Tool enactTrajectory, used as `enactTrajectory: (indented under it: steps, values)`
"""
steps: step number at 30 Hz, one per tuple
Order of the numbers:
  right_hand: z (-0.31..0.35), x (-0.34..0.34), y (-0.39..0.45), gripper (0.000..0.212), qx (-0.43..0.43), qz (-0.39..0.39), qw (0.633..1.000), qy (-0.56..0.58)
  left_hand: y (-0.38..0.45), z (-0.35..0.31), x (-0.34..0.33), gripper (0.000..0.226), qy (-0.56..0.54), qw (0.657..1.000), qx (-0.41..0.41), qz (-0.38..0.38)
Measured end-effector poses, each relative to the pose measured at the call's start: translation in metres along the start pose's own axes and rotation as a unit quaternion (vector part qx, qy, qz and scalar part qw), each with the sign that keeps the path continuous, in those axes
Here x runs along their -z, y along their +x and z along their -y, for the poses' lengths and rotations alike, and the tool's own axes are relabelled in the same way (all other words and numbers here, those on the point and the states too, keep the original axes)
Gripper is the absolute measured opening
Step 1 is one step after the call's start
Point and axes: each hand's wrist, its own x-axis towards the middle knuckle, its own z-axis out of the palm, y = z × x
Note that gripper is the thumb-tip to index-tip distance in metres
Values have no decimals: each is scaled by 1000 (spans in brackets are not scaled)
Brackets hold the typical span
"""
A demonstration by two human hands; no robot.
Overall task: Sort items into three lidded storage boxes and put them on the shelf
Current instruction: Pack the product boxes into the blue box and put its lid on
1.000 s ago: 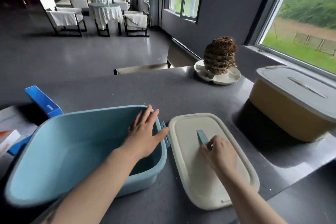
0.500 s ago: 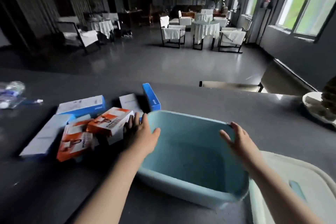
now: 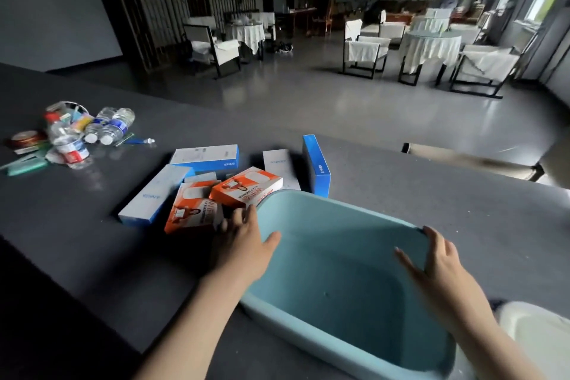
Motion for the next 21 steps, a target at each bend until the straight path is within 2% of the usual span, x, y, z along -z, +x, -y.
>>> enactTrajectory:
  steps: [3,5,8,10,13,17,21]
  values:
    - [6,2,-1,67,-2,-1,999,-55,18,8,1,64,-48,999,-19,-7]
    - [17,8,9,68,11,-39,994,-100,44,12,6,58,-82,996,-36,-23]
    - [56,12,38,63,36,-76,994,-62,98,18,18,55,-59,997,-48,-28]
    - [86,2,64,57,58,-87,994,-40,132,21,22,63,-13,999,-43,-1]
    - [125,-26,108,51,61,-58,996,-6,172,22,14,83,39,996,-53,66]
    - [155,-63,167,48,3,1,1000,29,199,25,-9,108,62,981,-84,162]
    - [167,-88,207,54,-52,27,998,21,209,32,-24,102,64,974,-125,179]
